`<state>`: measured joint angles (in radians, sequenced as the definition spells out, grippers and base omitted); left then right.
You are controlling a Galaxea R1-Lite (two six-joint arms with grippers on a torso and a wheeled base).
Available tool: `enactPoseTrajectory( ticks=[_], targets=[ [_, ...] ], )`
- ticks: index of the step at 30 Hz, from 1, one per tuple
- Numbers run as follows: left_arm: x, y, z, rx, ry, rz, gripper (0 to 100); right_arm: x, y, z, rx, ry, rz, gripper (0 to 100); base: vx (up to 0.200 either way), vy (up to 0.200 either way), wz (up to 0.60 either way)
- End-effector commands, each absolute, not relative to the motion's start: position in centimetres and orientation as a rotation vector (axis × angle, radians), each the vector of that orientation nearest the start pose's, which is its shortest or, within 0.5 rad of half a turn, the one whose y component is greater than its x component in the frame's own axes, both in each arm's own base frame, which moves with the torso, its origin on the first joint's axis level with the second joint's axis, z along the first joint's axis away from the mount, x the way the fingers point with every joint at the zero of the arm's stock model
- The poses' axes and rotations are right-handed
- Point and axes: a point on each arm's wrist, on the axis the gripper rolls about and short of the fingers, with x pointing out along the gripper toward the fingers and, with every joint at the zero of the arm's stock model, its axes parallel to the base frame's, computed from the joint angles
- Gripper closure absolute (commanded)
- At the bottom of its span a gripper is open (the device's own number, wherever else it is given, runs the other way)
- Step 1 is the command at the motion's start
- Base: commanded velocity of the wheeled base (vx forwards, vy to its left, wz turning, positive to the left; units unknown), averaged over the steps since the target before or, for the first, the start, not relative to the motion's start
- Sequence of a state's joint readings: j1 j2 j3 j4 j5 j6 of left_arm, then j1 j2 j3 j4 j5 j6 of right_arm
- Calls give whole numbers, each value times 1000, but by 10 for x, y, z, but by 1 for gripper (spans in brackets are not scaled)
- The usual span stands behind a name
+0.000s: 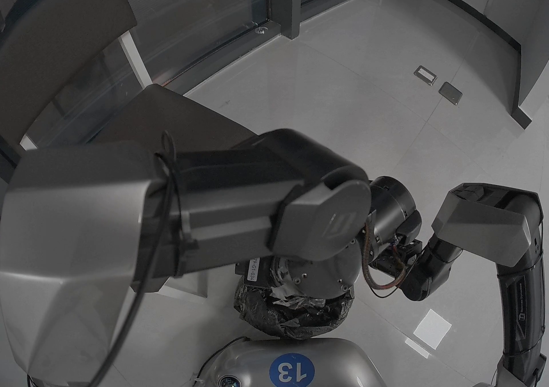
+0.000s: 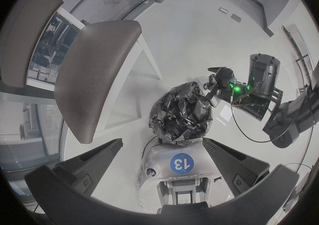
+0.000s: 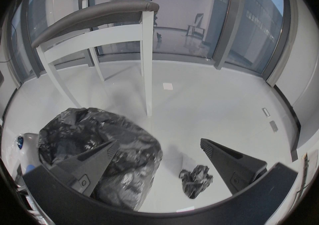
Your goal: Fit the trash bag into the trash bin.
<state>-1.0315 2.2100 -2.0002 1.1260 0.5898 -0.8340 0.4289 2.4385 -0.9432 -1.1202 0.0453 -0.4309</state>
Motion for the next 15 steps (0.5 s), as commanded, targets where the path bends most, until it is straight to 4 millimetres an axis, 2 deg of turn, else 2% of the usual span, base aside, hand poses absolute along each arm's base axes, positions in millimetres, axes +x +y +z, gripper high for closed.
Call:
enactPoseTrajectory(
  ticks=[1,3,4,5,8,12,15],
  targets=[
    [206,-330,177,244,975,27,0,328,153,-2,-435,387,555,0,0,0,0],
    [204,-333,172,264,983,25,0,305,145,1,-420,437,561,0,0,0,0],
    [204,-333,172,264,983,25,0,305,145,1,-420,437,561,0,0,0,0],
    [200,-339,165,291,988,18,0,283,135,6,-398,481,560,0,0,0,0],
    [185,-347,155,335,995,4,0,260,121,15,-355,516,538,0,0,0,0],
    [168,-355,155,328,983,-20,0,239,102,21,-328,526,497,0,0,0,0],
    [163,-356,159,314,977,-16,0,227,90,23,-315,520,469,0,0,0,0]
  ],
)
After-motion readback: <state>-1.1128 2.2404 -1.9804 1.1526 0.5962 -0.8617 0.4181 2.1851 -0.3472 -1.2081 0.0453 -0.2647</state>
